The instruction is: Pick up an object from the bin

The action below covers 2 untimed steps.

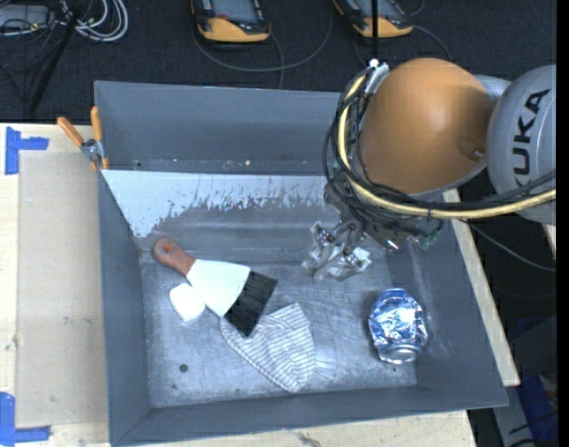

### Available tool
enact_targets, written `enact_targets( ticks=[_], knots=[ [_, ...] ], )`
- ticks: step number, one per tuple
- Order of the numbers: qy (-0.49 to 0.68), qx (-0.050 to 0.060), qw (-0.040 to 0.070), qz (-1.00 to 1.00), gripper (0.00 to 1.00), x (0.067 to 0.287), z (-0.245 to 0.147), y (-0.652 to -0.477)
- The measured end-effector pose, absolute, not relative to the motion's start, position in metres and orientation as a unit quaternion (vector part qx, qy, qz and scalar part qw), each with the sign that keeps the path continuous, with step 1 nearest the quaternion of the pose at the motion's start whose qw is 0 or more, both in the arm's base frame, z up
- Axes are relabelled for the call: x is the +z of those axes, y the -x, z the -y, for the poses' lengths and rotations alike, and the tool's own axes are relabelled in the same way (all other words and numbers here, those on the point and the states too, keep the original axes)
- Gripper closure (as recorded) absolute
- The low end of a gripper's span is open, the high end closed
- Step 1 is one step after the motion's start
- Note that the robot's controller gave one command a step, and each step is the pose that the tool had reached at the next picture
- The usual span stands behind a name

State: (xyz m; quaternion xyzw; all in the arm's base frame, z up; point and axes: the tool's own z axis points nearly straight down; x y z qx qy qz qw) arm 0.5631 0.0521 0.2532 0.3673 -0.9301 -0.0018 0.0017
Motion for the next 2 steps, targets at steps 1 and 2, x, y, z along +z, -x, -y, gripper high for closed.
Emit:
enact_targets(
  ticks=[1,2],
  knots=[
    [-0.433,-0.001,0.001,0.902,0.0,0.1832,-0.0613,-0.5749],
    [-0.432,-0.001,0.001,0.902,0.0,0.1846,-0.0622,-0.5749]
  ],
)
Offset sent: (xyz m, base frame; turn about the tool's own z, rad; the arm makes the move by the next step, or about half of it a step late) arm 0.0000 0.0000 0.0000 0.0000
